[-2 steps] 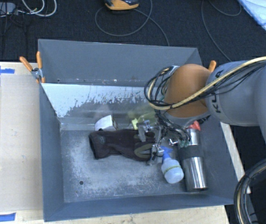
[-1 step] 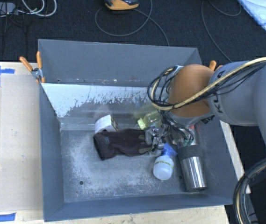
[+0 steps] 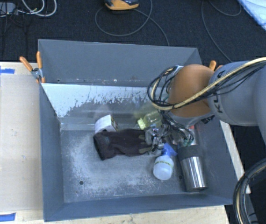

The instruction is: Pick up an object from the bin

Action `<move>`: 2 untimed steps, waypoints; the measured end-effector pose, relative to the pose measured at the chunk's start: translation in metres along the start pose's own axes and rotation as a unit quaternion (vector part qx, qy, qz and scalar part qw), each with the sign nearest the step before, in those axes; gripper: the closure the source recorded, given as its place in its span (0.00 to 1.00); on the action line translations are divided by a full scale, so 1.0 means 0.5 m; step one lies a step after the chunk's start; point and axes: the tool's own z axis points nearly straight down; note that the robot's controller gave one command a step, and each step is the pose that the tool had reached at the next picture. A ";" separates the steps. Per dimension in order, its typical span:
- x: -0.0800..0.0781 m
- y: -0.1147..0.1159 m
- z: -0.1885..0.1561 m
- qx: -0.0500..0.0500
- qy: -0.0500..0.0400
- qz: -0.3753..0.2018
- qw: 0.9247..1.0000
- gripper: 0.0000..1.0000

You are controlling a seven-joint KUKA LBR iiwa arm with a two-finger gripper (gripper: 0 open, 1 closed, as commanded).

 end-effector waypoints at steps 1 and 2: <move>0.000 0.012 -0.002 0.001 0.000 0.011 1.000 1.00; -0.021 0.029 -0.002 -0.002 0.009 0.026 1.000 1.00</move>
Offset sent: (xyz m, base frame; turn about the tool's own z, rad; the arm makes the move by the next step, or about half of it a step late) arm 0.0115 0.0175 0.0028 0.0565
